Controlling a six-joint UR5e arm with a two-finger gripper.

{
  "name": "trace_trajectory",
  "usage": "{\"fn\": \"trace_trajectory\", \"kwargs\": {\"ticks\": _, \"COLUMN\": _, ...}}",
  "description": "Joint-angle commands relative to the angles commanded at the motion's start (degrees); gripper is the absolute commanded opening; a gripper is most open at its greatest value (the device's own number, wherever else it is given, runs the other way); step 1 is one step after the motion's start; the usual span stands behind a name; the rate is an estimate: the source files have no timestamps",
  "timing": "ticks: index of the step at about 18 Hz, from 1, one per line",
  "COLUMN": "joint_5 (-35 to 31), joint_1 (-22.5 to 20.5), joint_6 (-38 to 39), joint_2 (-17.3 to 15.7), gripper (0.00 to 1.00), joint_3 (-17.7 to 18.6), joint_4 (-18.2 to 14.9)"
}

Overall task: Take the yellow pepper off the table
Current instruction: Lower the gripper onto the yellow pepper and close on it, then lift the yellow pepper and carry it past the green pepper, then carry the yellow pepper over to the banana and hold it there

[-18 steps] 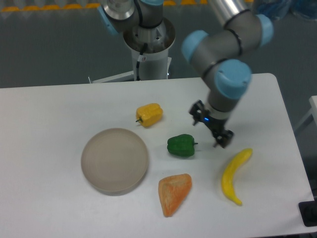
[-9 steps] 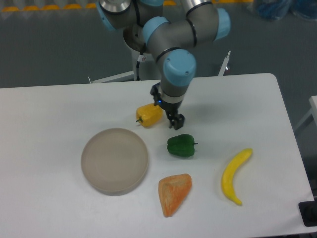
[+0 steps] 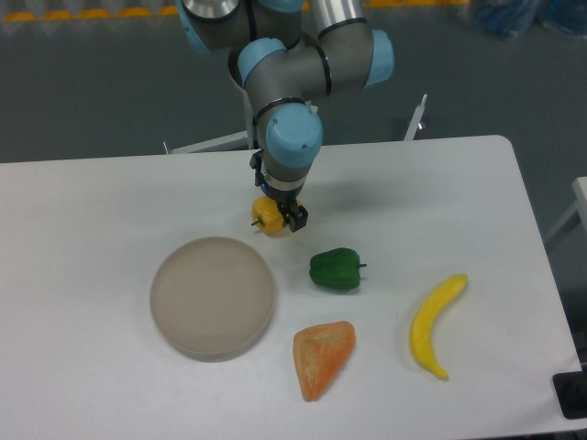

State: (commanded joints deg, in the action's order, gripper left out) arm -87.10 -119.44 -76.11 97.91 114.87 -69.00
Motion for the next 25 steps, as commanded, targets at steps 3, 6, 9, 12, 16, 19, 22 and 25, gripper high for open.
{"fn": "trace_trajectory", "kwargs": {"ticks": 3, "joint_5": -0.2, "joint_1": 0.8, "joint_6": 0.2, "joint_2": 0.3, "gripper": 1.0, "joint_3": 0.3, "joint_4": 1.3}}
{"fn": "trace_trajectory", "kwargs": {"ticks": 6, "joint_5": -0.3, "joint_1": 1.2, "joint_6": 3.3, "joint_2": 1.1, "gripper": 0.7, "joint_3": 0.3, "joint_4": 3.3}}
{"fn": "trace_trajectory", "kwargs": {"ticks": 9, "joint_5": -0.5, "joint_1": 1.1, "joint_6": 2.9, "joint_2": 1.1, "gripper": 0.27, "joint_3": -0.9, "joint_4": 3.3}}
{"fn": "trace_trajectory", "kwargs": {"ticks": 12, "joint_5": -0.5, "joint_1": -0.5, "joint_6": 2.4, "joint_2": 0.9, "gripper": 0.25, "joint_3": -4.3, "joint_4": 1.5}}
{"fn": "trace_trajectory", "kwargs": {"ticks": 16, "joint_5": -0.2, "joint_1": -5.3, "joint_6": 2.2, "joint_2": 1.1, "gripper": 0.25, "joint_3": -14.3, "joint_4": -6.3}}
{"fn": "trace_trajectory", "kwargs": {"ticks": 19, "joint_5": -0.4, "joint_1": -8.6, "joint_6": 1.8, "joint_2": 2.9, "gripper": 0.25, "joint_3": -20.0, "joint_4": -8.3}}
{"fn": "trace_trajectory", "kwargs": {"ticks": 22, "joint_5": -0.4, "joint_1": -11.2, "joint_6": 1.8, "joint_2": 8.1, "gripper": 0.25, "joint_3": -26.7, "joint_4": -8.1}}
{"fn": "trace_trajectory", "kwargs": {"ticks": 25, "joint_5": -1.0, "joint_1": -11.6, "joint_6": 1.8, "joint_2": 13.6, "gripper": 0.25, "joint_3": -33.0, "joint_4": -7.8}}
